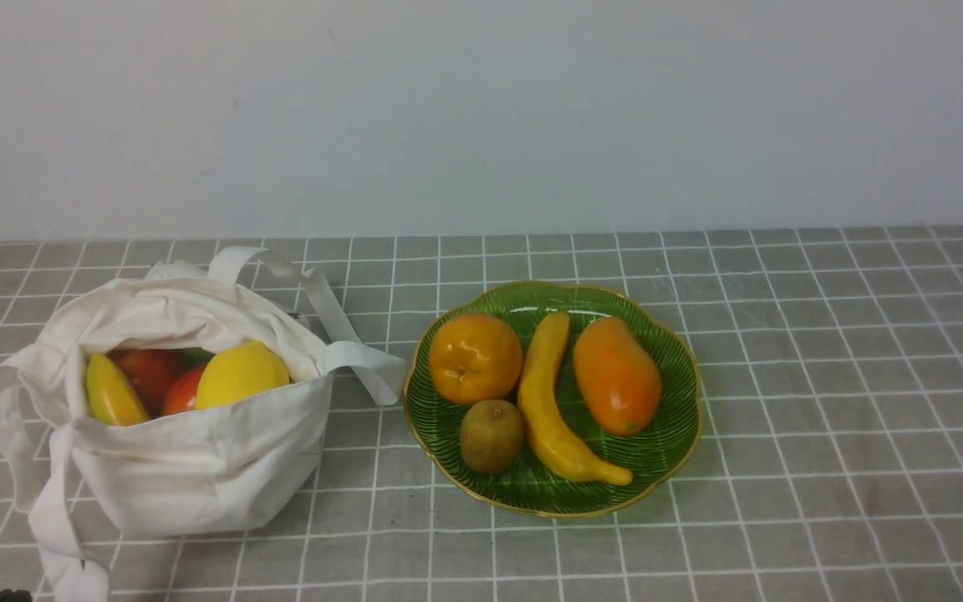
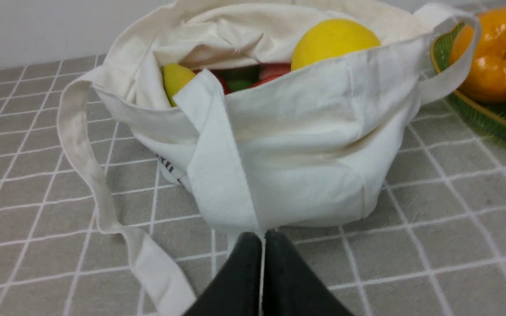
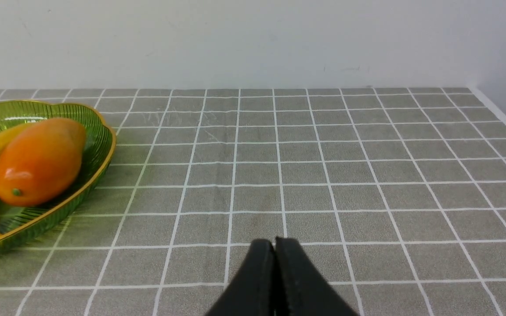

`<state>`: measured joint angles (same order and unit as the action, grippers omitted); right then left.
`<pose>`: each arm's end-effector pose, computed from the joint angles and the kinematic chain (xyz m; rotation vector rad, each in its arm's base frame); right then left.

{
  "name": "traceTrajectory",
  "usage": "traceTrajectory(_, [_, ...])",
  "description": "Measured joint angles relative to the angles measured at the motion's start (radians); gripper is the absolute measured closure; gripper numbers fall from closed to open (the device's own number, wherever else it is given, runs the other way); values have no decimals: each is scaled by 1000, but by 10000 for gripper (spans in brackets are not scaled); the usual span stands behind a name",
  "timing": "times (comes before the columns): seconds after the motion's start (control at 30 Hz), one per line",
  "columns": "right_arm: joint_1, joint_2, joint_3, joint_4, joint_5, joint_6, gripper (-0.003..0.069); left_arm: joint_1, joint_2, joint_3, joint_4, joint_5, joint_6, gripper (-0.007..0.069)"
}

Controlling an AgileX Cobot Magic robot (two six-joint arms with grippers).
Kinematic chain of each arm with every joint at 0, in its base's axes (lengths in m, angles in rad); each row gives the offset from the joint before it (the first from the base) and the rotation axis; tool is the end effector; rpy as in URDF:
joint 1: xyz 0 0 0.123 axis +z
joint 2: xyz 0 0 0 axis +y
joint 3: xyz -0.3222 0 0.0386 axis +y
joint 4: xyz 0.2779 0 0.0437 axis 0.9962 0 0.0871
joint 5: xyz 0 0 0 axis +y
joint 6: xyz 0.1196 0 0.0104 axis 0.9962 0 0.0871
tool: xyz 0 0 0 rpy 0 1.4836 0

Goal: Take the fruit out of the bag on the grey coffee tablecloth and place them on the plate.
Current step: 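Reach into the bag and grasp the lemon with the left gripper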

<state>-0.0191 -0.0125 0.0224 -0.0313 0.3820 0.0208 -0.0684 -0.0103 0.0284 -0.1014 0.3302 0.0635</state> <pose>0.0701 -0.0027 0.1625 0.0182 1.8753 -0.0298 0.0716 -0.0089 0.1661 0.0560 1.8305 -0.1010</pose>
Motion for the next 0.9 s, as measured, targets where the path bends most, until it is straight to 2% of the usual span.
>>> traceTrajectory(0.17, [0, 0, 0, 0, 0, 0, 674, 0, 0, 0, -276, -113, -176, 632])
traceTrajectory(0.33, [0, 0, 0, 0, 0, 0, 674, 0, 0, 0, -470, -157, -221, 632])
traceTrajectory(0.47, [0, 0, 0, 0, 0, 0, 674, 0, 0, 1, -508, -286, -210, 632])
traceTrajectory(0.5, [0, 0, 0, 0, 0, 0, 674, 0, 0, 1, -518, -436, -211, 632])
traceTrajectory(0.6, [0, 0, 0, 0, 0, 0, 674, 0, 0, -70, -519, -559, -206, 632])
traceTrajectory(0.73, [0, 0, 0, 0, 0, 0, 674, 0, 15, -209, -475, -528, -152, 632])
traceTrajectory(0.77, [0, 0, 0, 0, 0, 0, 674, 0, 66, -310, -429, -429, -105, 632])
traceTrajectory(0.8, [0, 0, 0, 0, 0, 0, 674, 0, 74, -336, -424, -415, -93, 632])
traceTrajectory(0.83, [0, 0, 0, 0, 0, 0, 674, 0, 164, -437, -390, -271, -50, 632])
traceTrajectory(0.9, [0, 0, 0, 0, 0, 0, 674, 0, 280, -554, -365, -115, -7, 632])
